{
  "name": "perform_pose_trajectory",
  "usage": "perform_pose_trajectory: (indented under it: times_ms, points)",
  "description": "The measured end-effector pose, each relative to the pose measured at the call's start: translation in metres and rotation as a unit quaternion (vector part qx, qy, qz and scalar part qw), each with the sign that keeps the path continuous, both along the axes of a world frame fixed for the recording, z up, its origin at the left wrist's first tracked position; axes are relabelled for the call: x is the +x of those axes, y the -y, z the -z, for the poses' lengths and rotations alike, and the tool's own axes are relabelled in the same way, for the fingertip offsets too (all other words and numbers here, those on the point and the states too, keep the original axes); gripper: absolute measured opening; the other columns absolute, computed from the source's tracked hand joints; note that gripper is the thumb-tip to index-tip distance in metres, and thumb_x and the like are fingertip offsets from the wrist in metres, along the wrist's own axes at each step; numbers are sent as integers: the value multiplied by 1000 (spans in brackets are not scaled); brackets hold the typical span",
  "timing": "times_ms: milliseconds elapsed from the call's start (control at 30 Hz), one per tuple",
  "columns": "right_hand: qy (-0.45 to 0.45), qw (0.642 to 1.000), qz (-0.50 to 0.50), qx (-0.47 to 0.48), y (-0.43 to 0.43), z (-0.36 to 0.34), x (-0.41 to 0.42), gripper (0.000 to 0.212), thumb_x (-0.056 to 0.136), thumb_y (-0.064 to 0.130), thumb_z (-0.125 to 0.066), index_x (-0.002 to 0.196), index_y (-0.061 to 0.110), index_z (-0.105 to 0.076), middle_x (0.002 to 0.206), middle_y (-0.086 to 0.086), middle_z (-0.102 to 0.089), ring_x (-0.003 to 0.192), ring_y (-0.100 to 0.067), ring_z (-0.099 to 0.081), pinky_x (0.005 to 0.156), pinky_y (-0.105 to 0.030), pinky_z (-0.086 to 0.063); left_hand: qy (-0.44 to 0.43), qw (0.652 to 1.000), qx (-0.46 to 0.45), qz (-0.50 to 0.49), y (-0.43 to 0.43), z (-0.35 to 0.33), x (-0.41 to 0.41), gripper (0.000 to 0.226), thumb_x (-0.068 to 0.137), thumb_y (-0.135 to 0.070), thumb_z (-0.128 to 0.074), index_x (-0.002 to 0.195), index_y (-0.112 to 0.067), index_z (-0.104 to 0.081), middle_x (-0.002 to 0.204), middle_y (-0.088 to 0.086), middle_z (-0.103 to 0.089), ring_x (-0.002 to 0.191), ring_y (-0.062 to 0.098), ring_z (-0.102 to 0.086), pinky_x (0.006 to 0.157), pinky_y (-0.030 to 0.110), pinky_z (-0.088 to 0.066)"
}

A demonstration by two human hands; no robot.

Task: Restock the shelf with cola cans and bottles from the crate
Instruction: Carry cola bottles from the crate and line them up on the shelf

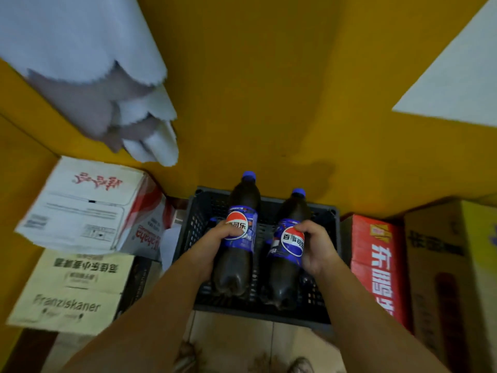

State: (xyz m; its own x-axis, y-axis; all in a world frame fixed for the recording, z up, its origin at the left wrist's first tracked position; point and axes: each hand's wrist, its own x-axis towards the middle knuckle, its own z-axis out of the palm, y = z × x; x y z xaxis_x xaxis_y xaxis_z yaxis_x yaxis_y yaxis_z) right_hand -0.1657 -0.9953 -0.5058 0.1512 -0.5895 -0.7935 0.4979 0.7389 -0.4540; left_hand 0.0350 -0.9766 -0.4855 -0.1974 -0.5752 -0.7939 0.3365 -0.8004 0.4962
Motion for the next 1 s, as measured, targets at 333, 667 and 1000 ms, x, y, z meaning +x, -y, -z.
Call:
perform_pose_trajectory:
  times_ms: [333,667,1000]
  points:
    - [90,995,1,-32,-30,-197,22,56,70,45,-63,99,-4,-63,76,-18,-64,60,-30,-64,63,-39,-56,40,977,-210,27,-17,-196,6,85,55,-7,-74,132,-23,-43,107,8,-65,90,22,-65,69,32,-52]
    - [-119,955,-73,-261,-71,-318,44,127,47,16,-83,146,44,-8,123,-17,-54,88,-30,-66,61,-35,-55,110,923,-368,30,-39,-307,34,112,59,-12,-85,147,-30,-19,117,8,-57,91,14,-64,70,22,-54]
    - [-90,829,-208,-511,-122,-435,64,125,41,17,-81,140,50,-14,125,5,-48,84,-16,-70,64,-25,-54,204,845,-485,-99,-119,-407,57,105,67,5,-77,147,-33,-19,118,9,-59,94,20,-64,73,28,-56]
